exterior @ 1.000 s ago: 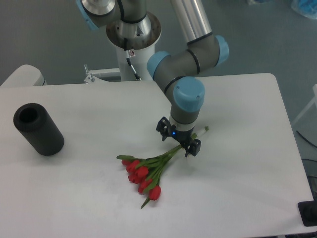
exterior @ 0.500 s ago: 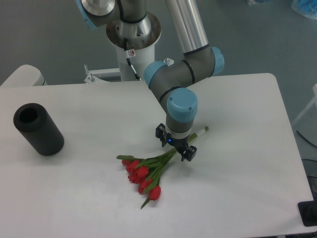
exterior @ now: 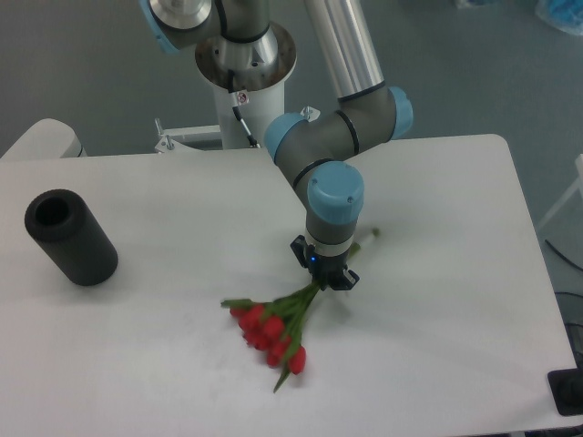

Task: Pick up the flowers from the table
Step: 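Close the gripper around the tulip stems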

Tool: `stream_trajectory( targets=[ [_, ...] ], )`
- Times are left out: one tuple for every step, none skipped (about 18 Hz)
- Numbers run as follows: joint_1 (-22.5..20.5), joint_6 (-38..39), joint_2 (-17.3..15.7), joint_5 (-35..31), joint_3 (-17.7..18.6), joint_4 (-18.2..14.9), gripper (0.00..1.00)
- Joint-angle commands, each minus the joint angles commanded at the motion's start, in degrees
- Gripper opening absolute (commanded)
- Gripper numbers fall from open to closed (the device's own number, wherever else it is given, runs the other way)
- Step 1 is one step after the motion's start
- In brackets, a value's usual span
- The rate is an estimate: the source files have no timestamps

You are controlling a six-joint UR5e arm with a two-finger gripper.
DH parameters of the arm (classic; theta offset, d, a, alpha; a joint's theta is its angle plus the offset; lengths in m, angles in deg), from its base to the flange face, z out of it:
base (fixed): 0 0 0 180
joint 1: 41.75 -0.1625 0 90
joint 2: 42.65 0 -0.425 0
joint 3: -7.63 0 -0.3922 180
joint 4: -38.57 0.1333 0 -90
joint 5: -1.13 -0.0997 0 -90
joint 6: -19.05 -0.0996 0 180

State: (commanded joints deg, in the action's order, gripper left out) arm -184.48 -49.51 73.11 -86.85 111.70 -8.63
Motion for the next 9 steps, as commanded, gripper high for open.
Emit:
stream_trajectory(
  targets=[
    [0.0,0.0,-0.17,0.0,-0.18,-0.09,0.13],
    [-0.09,0.0,-0.18,0.0,-0.27,0.0,0.13],
    [-0.09,0.0,-0.26,0.0,-0.53,-0.09,0.13],
    [-0.09,0.0,-0.35,0.09,-0.7,-0.09,0.12],
    [-0.18,0.0,-0.44,0.09,-0.88,-0.17,0.12],
    [-0.26,-0.09,-0.7,0.09,-0.88,-0.18,0.12],
    [-0.44,-0.35,-1.14,0.26,-1.23,-0.35,0.13],
    [-0.53,-0.79,-1.84,0.35,-1.67,-0.87,0.12],
    [-0.62,-1.23,-2.45,0.44,-2.02,-1.31,0.13]
  ],
)
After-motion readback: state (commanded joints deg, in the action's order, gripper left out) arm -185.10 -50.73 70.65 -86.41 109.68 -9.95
